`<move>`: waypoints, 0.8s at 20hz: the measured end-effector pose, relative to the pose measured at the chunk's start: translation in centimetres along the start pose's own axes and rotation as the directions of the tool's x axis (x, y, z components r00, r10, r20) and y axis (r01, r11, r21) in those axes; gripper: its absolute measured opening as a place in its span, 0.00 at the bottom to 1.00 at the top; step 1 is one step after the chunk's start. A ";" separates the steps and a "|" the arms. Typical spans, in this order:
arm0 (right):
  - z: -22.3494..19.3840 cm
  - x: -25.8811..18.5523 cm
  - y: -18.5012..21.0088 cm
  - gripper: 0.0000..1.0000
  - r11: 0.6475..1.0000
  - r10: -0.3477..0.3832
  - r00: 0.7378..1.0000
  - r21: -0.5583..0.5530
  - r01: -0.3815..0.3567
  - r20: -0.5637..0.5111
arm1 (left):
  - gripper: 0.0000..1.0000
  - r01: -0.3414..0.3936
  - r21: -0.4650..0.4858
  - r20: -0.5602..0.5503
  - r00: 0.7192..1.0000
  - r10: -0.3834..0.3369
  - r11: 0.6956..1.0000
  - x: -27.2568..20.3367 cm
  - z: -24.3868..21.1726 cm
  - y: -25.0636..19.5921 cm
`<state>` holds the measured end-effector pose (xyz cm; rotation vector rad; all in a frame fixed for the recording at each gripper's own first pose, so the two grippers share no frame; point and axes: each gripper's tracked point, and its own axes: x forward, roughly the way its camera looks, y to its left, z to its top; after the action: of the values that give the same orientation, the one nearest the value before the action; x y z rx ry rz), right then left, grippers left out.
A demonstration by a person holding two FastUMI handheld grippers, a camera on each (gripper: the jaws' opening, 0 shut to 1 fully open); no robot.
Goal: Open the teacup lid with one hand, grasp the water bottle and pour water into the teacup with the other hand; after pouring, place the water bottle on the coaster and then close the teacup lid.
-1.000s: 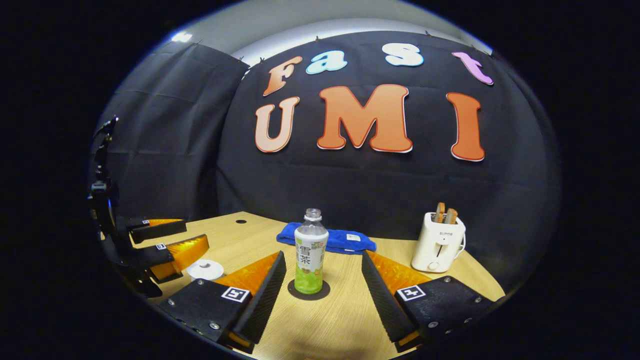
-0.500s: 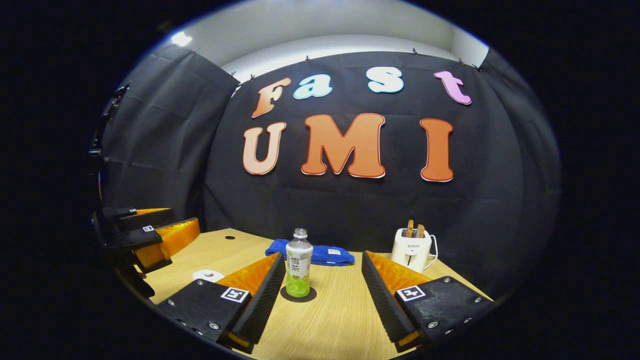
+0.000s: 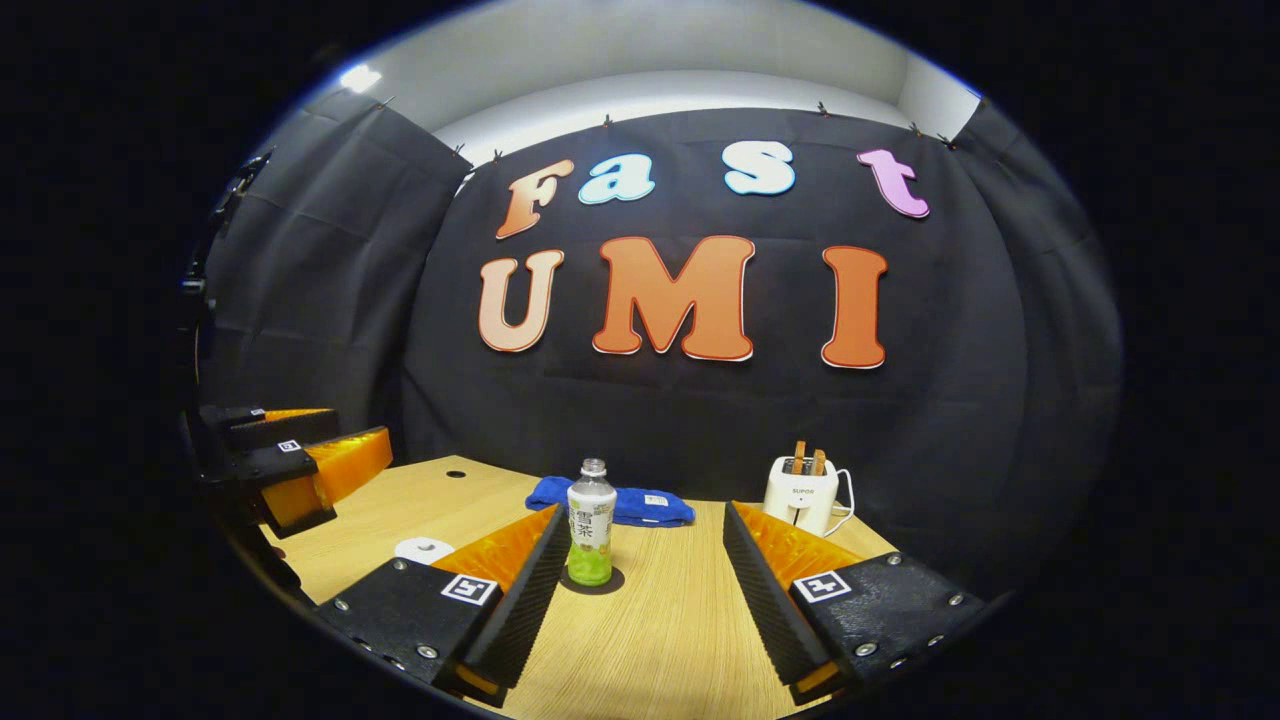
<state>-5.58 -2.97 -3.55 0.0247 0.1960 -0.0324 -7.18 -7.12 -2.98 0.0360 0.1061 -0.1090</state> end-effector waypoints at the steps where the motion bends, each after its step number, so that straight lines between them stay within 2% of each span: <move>1: 0.4 0.1 0.0 0.92 1.000 -0.007 1.000 0.000 0.007 0.019 | 0.98 0.003 -0.004 0.009 1.000 -0.003 1.000 -0.2 0.3 -0.1; 5: 0.2 0.3 1.4 0.92 1.000 0.004 1.000 0.018 -0.005 0.020 | 0.98 -0.010 0.031 0.032 0.999 0.009 0.999 -1.2 1.1 0.4; 8: 0.2 0.0 1.4 0.92 1.000 0.006 1.000 0.004 -0.006 0.024 | 0.97 -0.035 0.013 0.052 0.998 0.034 0.999 -2.0 1.2 1.1; 9: 0.1 -0.2 1.5 0.92 1.000 0.005 1.000 -0.001 -0.005 0.026 | 0.92 -0.033 -0.006 0.053 0.998 0.033 0.999 -2.4 0.9 1.1; 10: 0.1 -0.5 1.7 0.92 1.000 0.006 1.000 -0.008 -0.006 0.026 | 1.00 -0.031 -0.016 0.051 0.998 0.032 0.999 -2.6 0.7 1.1; 13: 0.4 -0.8 1.9 0.92 1.000 0.011 0.999 -0.016 -0.010 0.045 | 1.00 -0.039 -0.004 0.056 0.998 0.040 0.999 -2.9 0.9 1.6; 14: 0.3 -0.8 2.0 0.92 1.000 0.011 0.999 -0.013 -0.010 0.045 | 0.92 -0.031 -0.005 0.056 0.998 0.031 1.000 -3.0 0.9 1.2; 15: 0.2 -0.9 2.0 0.92 1.000 0.011 0.999 -0.007 -0.011 0.043 | 1.00 -0.020 -0.012 0.055 0.998 0.021 1.000 -3.1 0.8 0.8; 16: 0.2 -0.9 2.1 0.92 1.000 0.011 0.999 0.002 -0.011 0.043 | 1.00 -0.015 -0.019 0.057 0.998 0.016 1.000 -3.1 0.7 0.7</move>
<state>-6.37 -0.84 -3.16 0.0270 0.1528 -0.0218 -10.14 -6.13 -1.94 0.0152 0.0502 -0.0932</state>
